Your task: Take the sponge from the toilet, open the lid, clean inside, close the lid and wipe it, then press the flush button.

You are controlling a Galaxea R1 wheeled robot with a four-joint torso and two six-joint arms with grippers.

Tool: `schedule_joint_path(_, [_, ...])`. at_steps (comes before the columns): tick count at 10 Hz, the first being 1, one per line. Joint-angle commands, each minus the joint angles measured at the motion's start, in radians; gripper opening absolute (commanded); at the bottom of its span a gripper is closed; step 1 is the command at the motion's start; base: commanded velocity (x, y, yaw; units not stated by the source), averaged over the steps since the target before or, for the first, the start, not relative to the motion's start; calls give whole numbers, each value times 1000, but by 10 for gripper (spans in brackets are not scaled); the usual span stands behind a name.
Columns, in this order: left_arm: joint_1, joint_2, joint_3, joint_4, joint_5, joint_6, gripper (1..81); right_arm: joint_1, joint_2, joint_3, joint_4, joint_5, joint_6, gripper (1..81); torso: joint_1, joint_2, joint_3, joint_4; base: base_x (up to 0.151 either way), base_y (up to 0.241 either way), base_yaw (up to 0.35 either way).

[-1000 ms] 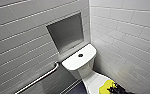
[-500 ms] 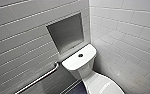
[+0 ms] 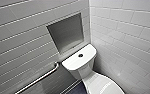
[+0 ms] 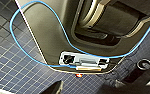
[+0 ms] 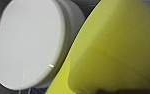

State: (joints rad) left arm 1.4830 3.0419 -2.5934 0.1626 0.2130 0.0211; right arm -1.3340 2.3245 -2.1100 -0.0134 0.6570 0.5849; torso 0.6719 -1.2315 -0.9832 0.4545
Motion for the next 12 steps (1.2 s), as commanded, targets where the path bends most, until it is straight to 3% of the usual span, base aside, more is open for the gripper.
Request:
schedule_joint_path(1, [10,-6,-2,2,94,-1,811,-119,-102,68,-25,154,49,10,0,0,0,0,0,0,0])
schedule_joint_path(3, [10,0,-1,2,94,-1,811,-149,-164,203,-79,165,38,10,0,0,0,0,0,0,0])
schedule_joint_path(5, [7,8,-1,3,94,0,811,-80,-230,349,-85,76,14,10,0,-1,0,0,0,0,0])
schedule_joint_path(6, [7,8,-2,3,94,0,811,-39,-279,442,-80,38,-32,10,0,-1,0,0,0,0,0])
schedule_joint_path(8, [7,8,-2,2,94,0,811,69,-382,645,-5,-66,-178,10,0,-1,0,0,0,0,0])
schedule_joint_path(9, [7,8,-2,2,94,0,811,141,-414,712,73,-126,-265,10,0,-1,0,0,0,0,0])
schedule_joint_path(10, [6,11,-2,2,94,0,811,223,-422,734,127,-207,-309,10,0,-1,0,0,0,0,0])
schedule_joint_path(12, [6,14,-2,3,94,0,811,421,-352,658,177,-425,-321,10,0,-1,0,0,0,0,0])
